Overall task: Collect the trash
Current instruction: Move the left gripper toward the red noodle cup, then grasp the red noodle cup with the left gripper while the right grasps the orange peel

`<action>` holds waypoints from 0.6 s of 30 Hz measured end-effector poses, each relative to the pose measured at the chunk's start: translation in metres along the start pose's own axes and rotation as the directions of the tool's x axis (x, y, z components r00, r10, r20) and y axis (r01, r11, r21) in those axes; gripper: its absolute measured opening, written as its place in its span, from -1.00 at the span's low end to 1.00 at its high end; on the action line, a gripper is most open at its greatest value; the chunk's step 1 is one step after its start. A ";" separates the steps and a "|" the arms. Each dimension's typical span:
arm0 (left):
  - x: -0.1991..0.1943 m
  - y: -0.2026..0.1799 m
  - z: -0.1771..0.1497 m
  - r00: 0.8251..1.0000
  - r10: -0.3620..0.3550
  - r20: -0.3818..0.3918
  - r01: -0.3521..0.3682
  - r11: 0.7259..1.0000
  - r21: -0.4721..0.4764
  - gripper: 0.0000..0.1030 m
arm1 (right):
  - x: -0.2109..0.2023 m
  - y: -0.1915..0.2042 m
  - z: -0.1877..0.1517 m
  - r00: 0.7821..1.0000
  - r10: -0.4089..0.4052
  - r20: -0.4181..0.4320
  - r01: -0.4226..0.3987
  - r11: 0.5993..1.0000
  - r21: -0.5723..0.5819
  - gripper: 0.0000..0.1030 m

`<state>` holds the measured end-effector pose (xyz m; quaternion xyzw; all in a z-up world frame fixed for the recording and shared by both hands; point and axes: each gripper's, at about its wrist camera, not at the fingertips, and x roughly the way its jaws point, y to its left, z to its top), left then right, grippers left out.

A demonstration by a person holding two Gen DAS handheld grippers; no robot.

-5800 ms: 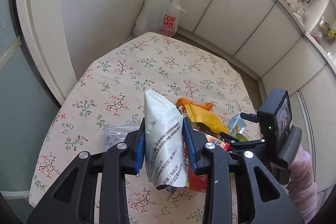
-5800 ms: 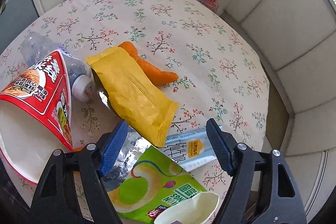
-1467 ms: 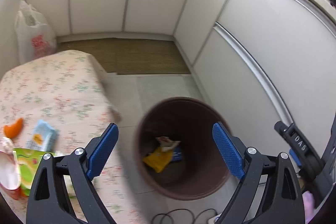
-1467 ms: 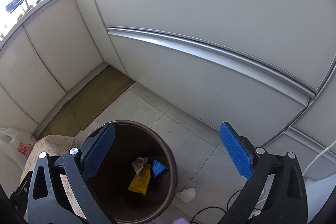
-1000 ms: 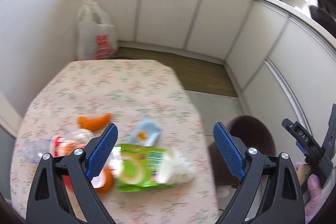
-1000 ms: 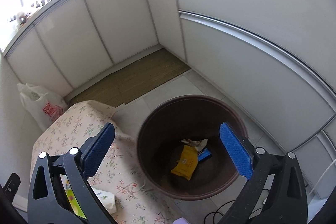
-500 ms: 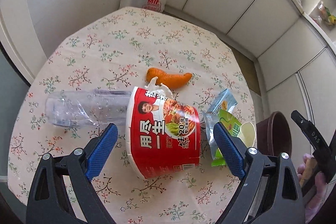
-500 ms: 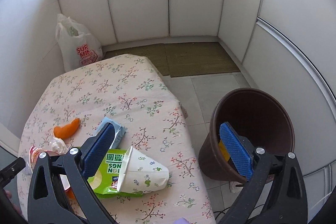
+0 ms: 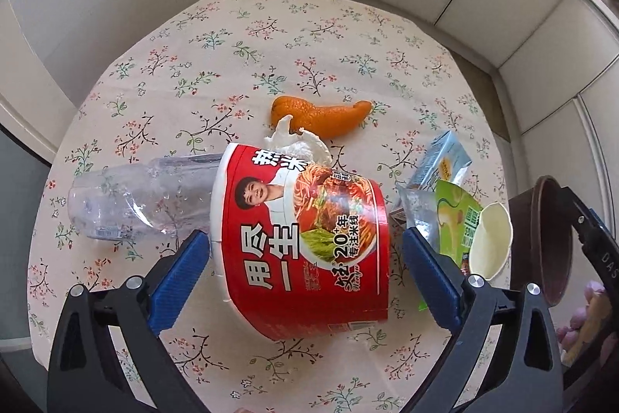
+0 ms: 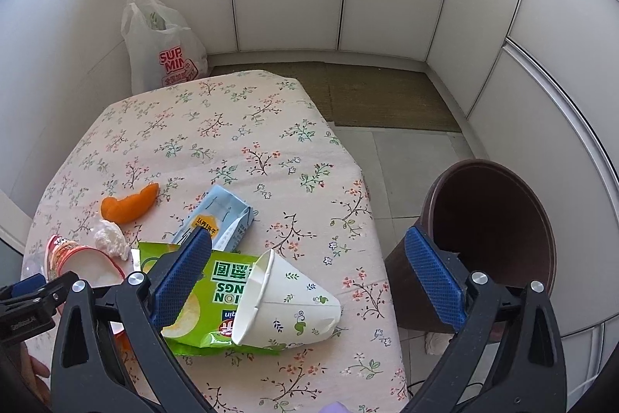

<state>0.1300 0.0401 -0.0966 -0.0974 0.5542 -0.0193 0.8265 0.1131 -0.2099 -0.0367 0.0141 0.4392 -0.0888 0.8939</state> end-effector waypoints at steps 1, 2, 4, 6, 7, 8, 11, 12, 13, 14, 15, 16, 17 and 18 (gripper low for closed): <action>0.004 0.001 0.001 1.000 0.009 -0.015 -0.009 1.000 -0.005 0.87 | 0.000 0.000 0.000 1.000 0.002 -0.001 -0.002 1.000 -0.004 0.86; 0.007 0.002 0.001 0.999 0.007 -0.031 -0.008 1.000 -0.012 0.87 | 0.000 0.001 -0.001 1.000 0.003 -0.003 -0.003 1.000 -0.010 0.86; 0.014 0.006 -0.001 0.998 -0.026 -0.062 0.023 0.999 -0.042 0.87 | 0.000 0.004 -0.002 1.000 0.003 -0.005 -0.003 1.000 -0.022 0.86; 0.017 0.010 -0.002 0.994 -0.063 -0.084 0.057 0.996 -0.075 0.87 | -0.001 0.005 -0.003 1.000 0.002 -0.005 -0.002 1.000 -0.031 0.86; 0.016 0.011 -0.003 0.993 -0.082 -0.083 0.075 0.993 -0.090 0.87 | -0.001 0.006 -0.003 1.000 0.002 -0.004 -0.002 0.999 -0.033 0.86; 0.014 0.012 -0.004 0.993 -0.090 -0.077 0.082 0.992 -0.096 0.86 | -0.001 0.006 -0.003 1.000 0.003 -0.005 -0.003 0.999 -0.033 0.86; 0.002 0.012 -0.006 0.996 -0.082 -0.032 0.079 0.993 -0.088 0.66 | 0.000 0.007 -0.003 1.000 0.008 -0.010 -0.008 1.000 -0.027 0.86; -0.002 0.012 -0.006 0.996 -0.086 -0.021 0.084 0.993 -0.085 0.66 | 0.001 0.008 -0.003 1.000 0.011 -0.014 -0.011 1.000 -0.027 0.86; -0.004 0.012 -0.006 0.995 -0.094 -0.016 0.093 0.992 -0.084 0.66 | 0.002 0.009 -0.003 1.000 0.012 -0.018 -0.013 1.000 -0.029 0.86; -0.006 0.012 -0.006 0.995 -0.099 -0.011 0.098 0.992 -0.082 0.66 | 0.002 0.010 -0.004 1.000 0.013 -0.020 -0.013 0.999 -0.031 0.86; -0.008 0.011 -0.007 0.995 -0.098 -0.005 0.098 0.992 -0.077 0.66 | 0.003 0.012 -0.004 1.000 0.013 -0.021 -0.014 0.999 -0.036 0.86; -0.010 0.011 -0.007 0.995 -0.098 0.007 0.098 0.992 -0.074 0.66 | 0.003 0.015 -0.005 1.000 0.012 -0.022 -0.013 0.999 -0.042 0.86; -0.013 0.011 -0.007 0.994 -0.105 0.016 0.105 0.992 -0.075 0.66 | 0.003 0.017 -0.005 1.000 0.011 -0.021 -0.012 0.999 -0.046 0.86; -0.017 0.012 -0.007 0.992 -0.125 0.026 0.127 0.989 -0.081 0.66 | 0.003 0.018 -0.005 1.000 0.012 -0.020 -0.013 0.999 -0.049 0.86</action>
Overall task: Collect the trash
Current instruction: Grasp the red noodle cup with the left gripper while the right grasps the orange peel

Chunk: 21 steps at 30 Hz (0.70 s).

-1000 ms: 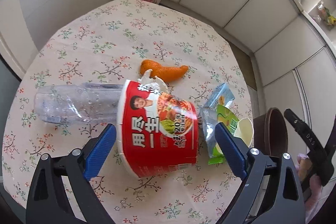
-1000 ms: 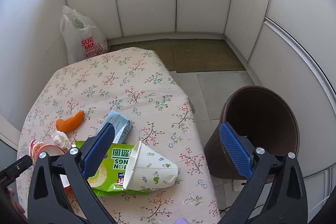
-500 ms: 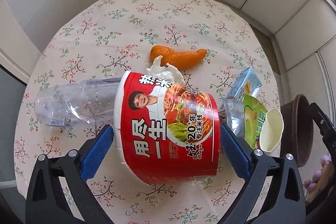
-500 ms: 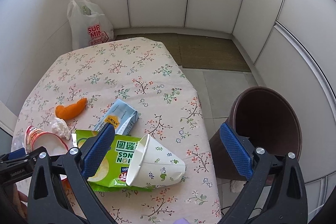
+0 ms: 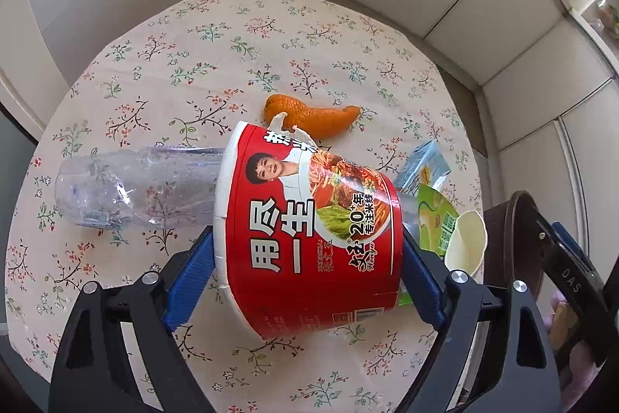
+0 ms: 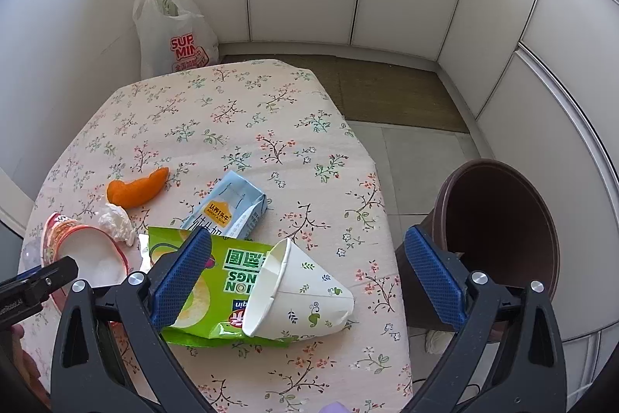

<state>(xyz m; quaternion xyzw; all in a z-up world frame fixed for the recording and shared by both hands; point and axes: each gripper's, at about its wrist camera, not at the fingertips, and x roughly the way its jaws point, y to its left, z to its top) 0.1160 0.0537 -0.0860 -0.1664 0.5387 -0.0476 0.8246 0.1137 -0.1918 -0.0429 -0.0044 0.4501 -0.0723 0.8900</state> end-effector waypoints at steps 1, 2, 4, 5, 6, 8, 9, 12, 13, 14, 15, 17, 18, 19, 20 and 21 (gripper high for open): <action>-0.005 0.001 0.001 1.000 -0.025 0.010 0.025 1.000 -0.009 0.66 | -0.001 0.002 0.000 1.000 0.003 0.003 -0.003 1.000 -0.004 0.86; -0.012 0.003 0.002 0.998 -0.054 0.026 0.054 0.998 -0.020 0.66 | -0.001 0.004 0.001 1.000 0.005 0.006 -0.004 1.000 -0.006 0.86; -0.034 0.007 0.006 0.989 -0.118 0.087 0.122 0.992 -0.041 0.66 | -0.003 0.008 0.001 1.000 0.012 0.011 -0.011 1.000 -0.010 0.86; -0.048 0.010 0.008 0.981 -0.143 0.128 0.150 0.987 -0.048 0.66 | -0.003 0.010 0.001 1.000 0.016 0.011 -0.016 1.000 -0.013 0.86; -0.061 0.013 0.009 0.973 -0.160 0.169 0.171 0.984 -0.053 0.66 | -0.003 0.013 0.001 1.000 0.022 0.009 -0.022 1.000 -0.017 0.86; -0.094 0.020 0.010 0.946 -0.170 0.276 0.191 0.980 -0.051 0.66 | -0.003 0.022 0.000 0.999 0.049 0.000 -0.049 0.998 -0.031 0.86; -0.114 0.023 0.009 0.929 -0.154 0.338 0.178 0.983 -0.042 0.66 | -0.002 0.027 0.000 0.998 0.070 -0.006 -0.070 0.997 -0.038 0.86; -0.161 0.026 0.001 0.871 -0.078 0.485 0.096 0.995 -0.013 0.66 | 0.001 0.047 -0.001 0.980 0.191 -0.055 -0.195 0.979 -0.057 0.86; -0.176 0.028 -0.003 0.847 -0.050 0.529 0.064 0.998 -0.009 0.66 | 0.003 0.056 0.000 0.967 0.244 -0.076 -0.248 0.967 -0.056 0.86; -0.187 0.031 -0.007 0.829 -0.034 0.558 0.047 0.999 -0.009 0.66 | 0.005 0.063 0.000 0.955 0.282 -0.093 -0.288 0.956 -0.051 0.86; -0.195 0.035 -0.009 0.818 -0.024 0.575 0.039 0.999 -0.013 0.66 | 0.009 0.071 0.001 0.941 0.318 -0.113 -0.324 0.945 -0.040 0.86; -0.203 0.046 -0.009 0.816 -0.015 0.577 0.040 0.999 -0.030 0.66 | 0.018 0.086 -0.001 0.914 0.370 -0.166 -0.377 0.926 -0.013 0.86; -0.204 0.051 -0.009 0.820 -0.015 0.573 0.045 0.998 -0.038 0.66 | 0.024 0.094 -0.001 0.898 0.394 -0.195 -0.401 0.916 0.004 0.86; -0.203 0.058 -0.008 0.825 -0.014 0.565 0.053 0.997 -0.053 0.66 | 0.032 0.101 0.000 0.879 0.421 -0.222 -0.423 0.905 0.039 0.86; -0.200 0.065 -0.007 0.832 -0.011 0.554 0.060 0.996 -0.070 0.66 | 0.040 0.107 0.002 0.864 0.442 -0.240 -0.435 0.896 0.084 0.86; -0.198 0.071 -0.005 0.839 -0.013 0.544 0.069 0.994 -0.084 0.66 | 0.050 0.113 0.007 0.849 0.463 -0.255 -0.440 0.886 0.145 0.86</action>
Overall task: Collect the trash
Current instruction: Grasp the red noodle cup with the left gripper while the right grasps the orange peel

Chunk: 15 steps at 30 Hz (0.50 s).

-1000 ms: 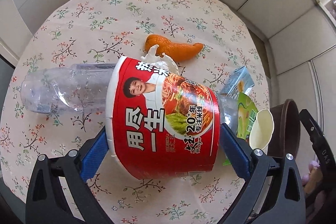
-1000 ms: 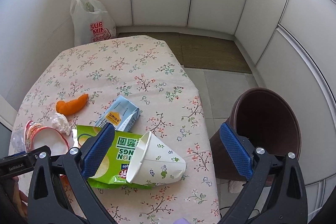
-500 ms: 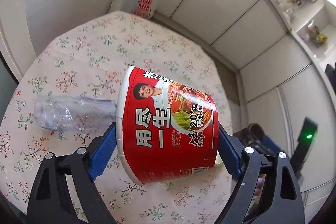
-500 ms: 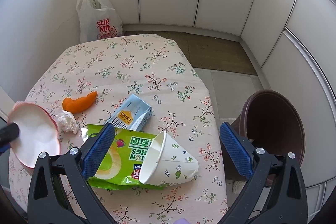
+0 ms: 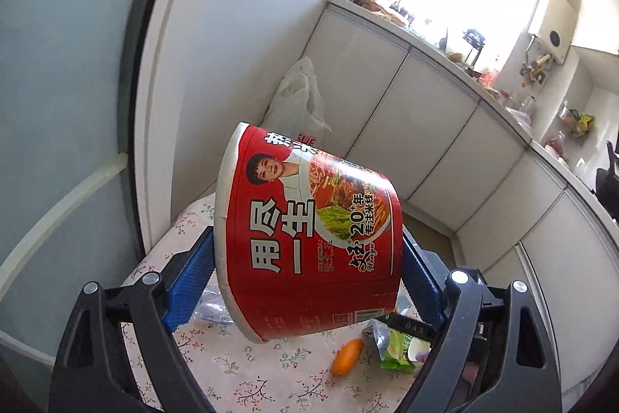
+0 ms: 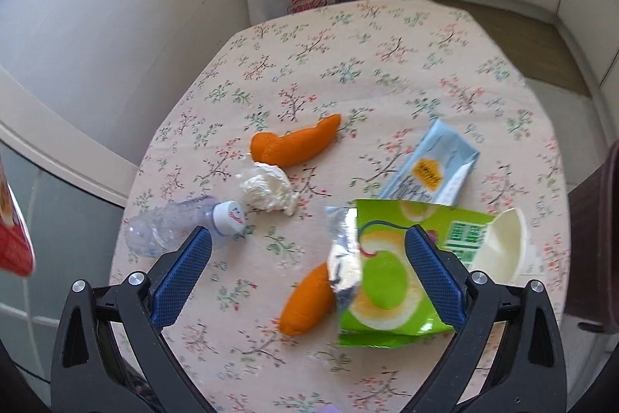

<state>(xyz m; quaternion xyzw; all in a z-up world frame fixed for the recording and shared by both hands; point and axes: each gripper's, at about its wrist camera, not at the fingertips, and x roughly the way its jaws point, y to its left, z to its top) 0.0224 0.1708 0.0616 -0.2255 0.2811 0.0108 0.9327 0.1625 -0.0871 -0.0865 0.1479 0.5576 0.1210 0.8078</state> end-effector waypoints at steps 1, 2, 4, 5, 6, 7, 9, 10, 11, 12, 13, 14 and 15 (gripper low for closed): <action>0.002 0.006 0.001 1.000 -0.004 -0.013 0.003 1.000 -0.023 0.66 | 0.008 0.002 0.006 1.000 0.016 -0.009 -0.015 0.999 0.043 0.85; 0.003 0.010 0.002 1.000 -0.009 -0.021 0.008 0.999 -0.045 0.66 | 0.015 0.003 0.013 1.000 0.019 -0.016 -0.017 0.997 0.077 0.84; 0.005 0.016 0.005 0.999 -0.012 -0.030 0.010 0.998 -0.070 0.66 | 0.032 0.007 0.026 0.999 -0.004 -0.038 0.009 0.992 0.126 0.76; 0.007 0.017 0.006 1.000 -0.004 -0.030 0.002 0.998 -0.068 0.66 | 0.042 0.009 0.032 0.998 -0.019 -0.057 0.027 0.989 0.143 0.74; 0.007 0.018 0.007 1.000 0.005 -0.030 -0.007 0.998 -0.065 0.66 | 0.049 0.010 0.036 0.997 -0.032 -0.070 0.043 0.987 0.153 0.67; 0.006 0.018 0.005 0.999 0.009 -0.032 -0.011 0.998 -0.065 0.66 | 0.058 0.010 0.041 0.996 -0.050 -0.078 0.062 0.984 0.164 0.58; 0.010 0.019 0.006 0.999 0.003 -0.047 -0.006 0.997 -0.073 0.66 | 0.072 0.008 0.048 0.994 -0.064 -0.092 0.081 0.976 0.200 0.56; 0.012 0.021 0.006 0.999 0.000 -0.053 -0.004 0.997 -0.078 0.66 | 0.080 0.005 0.051 0.993 -0.064 -0.104 0.086 0.971 0.225 0.56; 0.010 0.026 0.004 0.998 -0.002 -0.059 -0.003 0.996 -0.084 0.66 | 0.086 0.005 0.053 0.992 -0.067 -0.111 0.093 0.966 0.242 0.55; 0.011 0.029 0.004 0.998 -0.004 -0.063 -0.001 0.996 -0.089 0.66 | 0.093 0.005 0.055 0.990 -0.075 -0.116 0.103 0.962 0.251 0.51; 0.012 0.030 0.004 0.998 -0.006 -0.067 0.000 0.996 -0.093 0.66 | 0.097 0.004 0.056 0.989 -0.082 -0.122 0.111 0.961 0.255 0.45; 0.013 0.031 0.004 0.998 -0.007 -0.069 0.000 0.995 -0.095 0.66 | 0.103 0.005 0.056 0.988 -0.088 -0.130 0.119 0.959 0.257 0.40; 0.013 0.032 0.005 0.998 -0.005 -0.070 -0.001 0.995 -0.095 0.66 | 0.107 0.005 0.057 0.986 -0.090 -0.138 0.124 0.958 0.260 0.26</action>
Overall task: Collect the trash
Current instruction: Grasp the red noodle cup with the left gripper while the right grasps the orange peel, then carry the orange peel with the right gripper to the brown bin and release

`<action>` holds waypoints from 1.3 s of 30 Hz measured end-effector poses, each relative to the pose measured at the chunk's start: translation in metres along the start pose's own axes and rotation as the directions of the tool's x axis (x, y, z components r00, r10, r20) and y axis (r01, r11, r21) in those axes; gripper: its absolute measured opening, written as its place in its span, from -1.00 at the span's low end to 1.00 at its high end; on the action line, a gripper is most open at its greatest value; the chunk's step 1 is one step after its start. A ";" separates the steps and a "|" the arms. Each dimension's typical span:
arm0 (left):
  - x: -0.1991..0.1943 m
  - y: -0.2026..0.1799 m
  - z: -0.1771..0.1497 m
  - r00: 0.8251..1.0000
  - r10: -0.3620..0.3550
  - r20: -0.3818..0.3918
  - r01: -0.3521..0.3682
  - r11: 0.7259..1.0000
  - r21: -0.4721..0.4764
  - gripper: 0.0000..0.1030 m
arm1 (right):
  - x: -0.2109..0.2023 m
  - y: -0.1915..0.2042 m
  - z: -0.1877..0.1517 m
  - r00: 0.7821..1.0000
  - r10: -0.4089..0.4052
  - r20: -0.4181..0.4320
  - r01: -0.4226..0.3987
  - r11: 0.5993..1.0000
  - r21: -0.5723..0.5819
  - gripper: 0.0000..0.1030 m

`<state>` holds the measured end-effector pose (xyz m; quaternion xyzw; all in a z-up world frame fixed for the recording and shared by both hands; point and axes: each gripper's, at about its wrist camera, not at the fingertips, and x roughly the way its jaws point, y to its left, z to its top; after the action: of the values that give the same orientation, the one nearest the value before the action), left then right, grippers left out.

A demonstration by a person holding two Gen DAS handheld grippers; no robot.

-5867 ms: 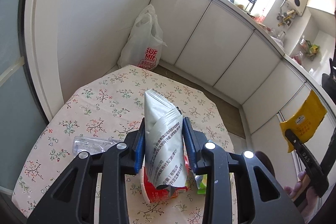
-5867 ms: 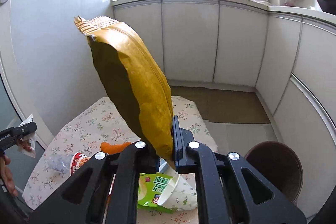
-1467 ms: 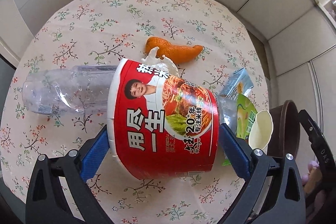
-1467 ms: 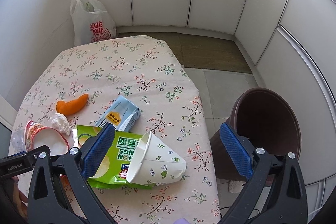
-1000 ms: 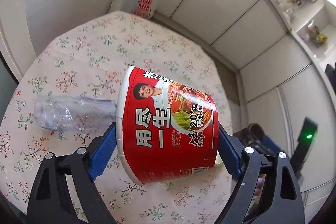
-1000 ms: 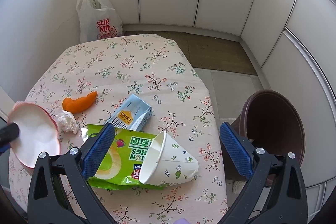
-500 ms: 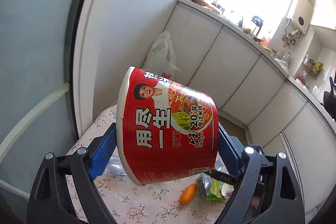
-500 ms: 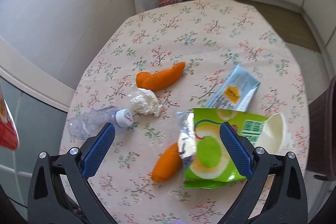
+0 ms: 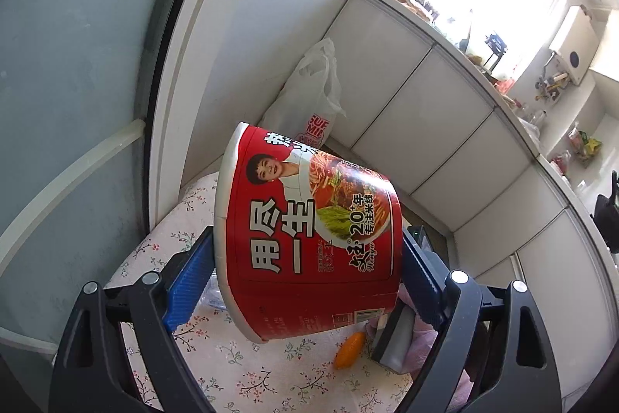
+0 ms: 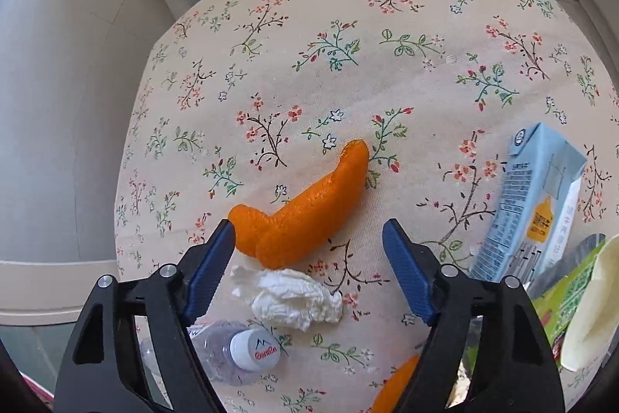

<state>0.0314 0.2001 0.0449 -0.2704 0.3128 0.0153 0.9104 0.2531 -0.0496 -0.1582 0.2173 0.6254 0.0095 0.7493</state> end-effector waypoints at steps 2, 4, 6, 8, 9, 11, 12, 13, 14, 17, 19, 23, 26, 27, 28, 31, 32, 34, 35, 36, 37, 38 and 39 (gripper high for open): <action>0.001 0.000 0.001 1.000 0.001 -0.002 -0.001 1.000 -0.002 0.66 | 0.007 0.002 0.001 1.000 -0.003 0.005 0.003 1.000 0.012 0.11; 0.001 0.000 0.001 1.000 0.001 -0.005 -0.001 1.000 -0.003 0.66 | 0.005 0.006 0.002 0.999 -0.024 0.032 0.023 1.000 0.011 -0.16; 0.001 -0.002 0.002 1.000 0.001 -0.006 -0.001 1.000 -0.006 0.66 | 0.003 0.009 0.002 0.999 -0.028 0.045 0.028 1.000 0.005 -0.28; 0.001 -0.001 0.004 1.000 -0.001 -0.008 0.001 1.000 -0.009 0.66 | 0.001 0.011 0.001 0.997 -0.032 0.066 0.033 0.999 -0.019 -0.44; 0.001 0.000 0.003 1.000 -0.002 -0.009 0.002 1.000 -0.010 0.66 | 0.000 0.012 -0.001 0.997 -0.032 0.073 0.035 0.999 -0.032 -0.51; 0.002 0.000 0.003 1.000 -0.005 -0.015 0.004 1.000 -0.016 0.66 | -0.002 0.010 -0.003 0.996 -0.027 0.089 0.031 0.999 -0.043 -0.55; 0.003 0.000 0.003 1.000 -0.005 -0.017 0.005 1.000 -0.019 0.66 | -0.004 0.009 -0.005 0.995 -0.022 0.100 0.027 0.998 -0.049 -0.57; 0.003 0.002 0.002 1.000 -0.004 -0.018 0.003 1.000 -0.021 0.66 | -0.008 0.007 -0.008 0.994 -0.016 0.109 0.022 0.998 -0.053 -0.58; 0.003 0.002 0.003 1.000 0.000 -0.017 0.000 1.000 -0.024 0.66 | -0.010 0.007 -0.010 0.993 -0.009 0.121 0.016 0.998 -0.059 -0.59; 0.003 0.003 0.004 1.000 0.004 -0.013 -0.004 1.000 -0.031 0.66 | -0.022 0.008 -0.014 0.988 0.008 0.154 0.005 0.997 -0.081 -0.64; 0.002 0.003 0.005 1.000 0.005 -0.008 -0.005 0.999 -0.034 0.66 | -0.032 0.010 -0.018 0.985 0.020 0.173 -0.004 0.995 -0.095 -0.69; -0.001 0.003 0.003 1.000 0.010 0.005 -0.010 0.999 -0.042 0.66 | -0.054 0.016 -0.023 0.978 0.055 0.201 -0.030 0.992 -0.126 -0.73; -0.002 0.004 0.001 1.000 0.011 0.013 -0.011 0.999 -0.049 0.66 | -0.073 0.024 -0.029 0.970 0.077 0.231 -0.040 0.987 -0.159 -0.74; -0.003 0.004 0.001 1.000 0.012 0.016 -0.011 0.999 -0.053 0.66 | -0.081 0.026 -0.031 0.966 0.086 0.244 -0.045 0.985 -0.169 -0.74; -0.004 0.004 0.001 1.000 0.012 0.020 -0.010 0.998 -0.057 0.66 | -0.088 0.028 -0.034 0.962 0.093 0.255 -0.048 0.983 -0.179 -0.74; -0.006 0.004 -0.002 0.999 0.015 0.034 -0.012 0.998 -0.067 0.66 | -0.110 0.032 -0.042 0.952 0.120 0.282 -0.060 0.976 -0.211 -0.74; -0.007 0.003 -0.003 0.999 0.014 0.038 -0.011 0.997 -0.070 0.66 | -0.118 0.033 -0.044 0.947 0.127 0.294 -0.062 0.973 -0.221 -0.74; -0.008 0.002 -0.004 0.999 0.011 0.045 -0.008 0.997 -0.074 0.66 | -0.136 0.033 -0.050 0.935 0.143 0.324 -0.065 0.968 -0.241 -0.74; -0.008 0.002 -0.005 0.999 0.010 0.049 -0.006 0.997 -0.075 0.66 | -0.144 0.033 -0.053 0.930 0.151 0.335 -0.067 0.966 -0.248 -0.74; -0.009 0.001 -0.007 0.999 0.008 0.054 -0.004 0.997 -0.075 0.66 | -0.151 0.031 -0.055 0.925 0.159 0.345 -0.071 0.965 -0.254 -0.74; -0.010 0.001 -0.008 0.998 0.005 0.059 0.000 0.997 -0.074 0.66 | -0.161 0.030 -0.058 0.919 0.172 0.354 -0.080 0.962 -0.261 -0.74; -0.010 0.000 -0.009 0.998 0.002 0.065 0.003 0.997 -0.074 0.66 | -0.170 0.027 -0.061 0.913 0.186 0.364 -0.089 0.960 -0.267 -0.74; -0.011 -0.001 -0.010 0.997 -0.003 0.073 0.009 0.997 -0.073 0.66 | -0.180 0.025 -0.063 0.905 0.197 0.376 -0.096 0.958 -0.272 -0.74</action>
<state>0.0165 0.1957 0.0451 -0.3038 0.2777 0.0338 0.9107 0.1608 -0.0590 0.0102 0.1663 0.4349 0.0994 0.8794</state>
